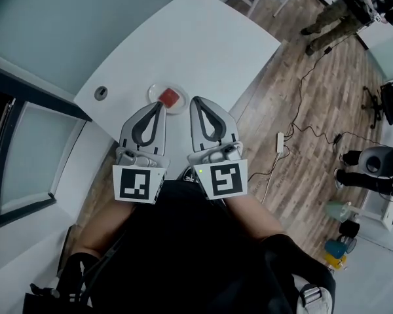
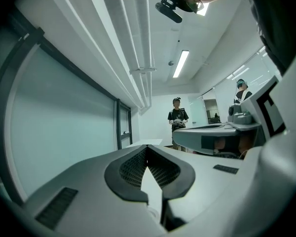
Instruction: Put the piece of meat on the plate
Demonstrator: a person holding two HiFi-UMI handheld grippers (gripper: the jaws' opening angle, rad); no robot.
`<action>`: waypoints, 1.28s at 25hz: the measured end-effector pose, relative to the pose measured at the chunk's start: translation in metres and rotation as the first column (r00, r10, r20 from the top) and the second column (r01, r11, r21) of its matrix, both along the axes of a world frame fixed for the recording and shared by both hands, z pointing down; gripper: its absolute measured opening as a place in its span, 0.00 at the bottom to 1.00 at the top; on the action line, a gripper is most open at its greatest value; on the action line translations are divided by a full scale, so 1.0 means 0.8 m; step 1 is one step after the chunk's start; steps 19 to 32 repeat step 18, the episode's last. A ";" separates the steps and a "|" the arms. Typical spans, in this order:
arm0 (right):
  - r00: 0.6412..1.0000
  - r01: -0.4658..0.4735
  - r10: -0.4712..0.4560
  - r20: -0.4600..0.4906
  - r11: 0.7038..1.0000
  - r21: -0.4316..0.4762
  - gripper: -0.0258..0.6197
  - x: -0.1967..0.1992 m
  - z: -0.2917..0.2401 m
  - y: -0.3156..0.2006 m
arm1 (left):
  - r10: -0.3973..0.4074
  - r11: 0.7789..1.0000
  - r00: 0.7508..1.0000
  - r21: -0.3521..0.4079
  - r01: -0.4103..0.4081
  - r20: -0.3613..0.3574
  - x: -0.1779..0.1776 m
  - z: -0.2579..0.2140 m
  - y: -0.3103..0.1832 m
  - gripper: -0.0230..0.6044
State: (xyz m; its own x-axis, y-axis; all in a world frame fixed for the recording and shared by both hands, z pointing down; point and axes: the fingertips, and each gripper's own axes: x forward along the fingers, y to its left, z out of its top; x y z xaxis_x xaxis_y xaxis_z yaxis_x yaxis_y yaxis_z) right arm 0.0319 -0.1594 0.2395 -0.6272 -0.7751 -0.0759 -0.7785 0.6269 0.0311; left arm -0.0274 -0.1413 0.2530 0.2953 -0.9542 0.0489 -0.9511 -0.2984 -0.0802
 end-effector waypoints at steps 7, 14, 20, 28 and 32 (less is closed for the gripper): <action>0.999 0.039 -0.039 0.001 0.999 0.036 0.04 0.004 -0.006 0.032 | -0.021 0.998 1.000 0.051 0.020 0.013 0.015 -0.011 0.024 0.02; 1.000 0.026 -0.026 0.008 0.998 0.053 0.04 0.026 -0.025 0.040 | -0.023 0.997 1.000 0.074 0.022 0.017 0.032 -0.029 0.033 0.02; 1.000 0.024 -0.024 0.008 0.998 0.066 0.04 0.033 -0.029 0.051 | -0.030 0.995 1.000 0.100 0.028 0.011 0.034 -0.034 0.042 0.02; 1.000 0.024 -0.024 0.008 0.998 0.066 0.04 0.033 -0.029 0.051 | -0.030 0.995 1.000 0.100 0.028 0.011 0.034 -0.034 0.042 0.02; 1.000 0.024 -0.024 0.008 0.998 0.066 0.04 0.033 -0.029 0.051 | -0.030 0.995 1.000 0.100 0.028 0.011 0.034 -0.034 0.042 0.02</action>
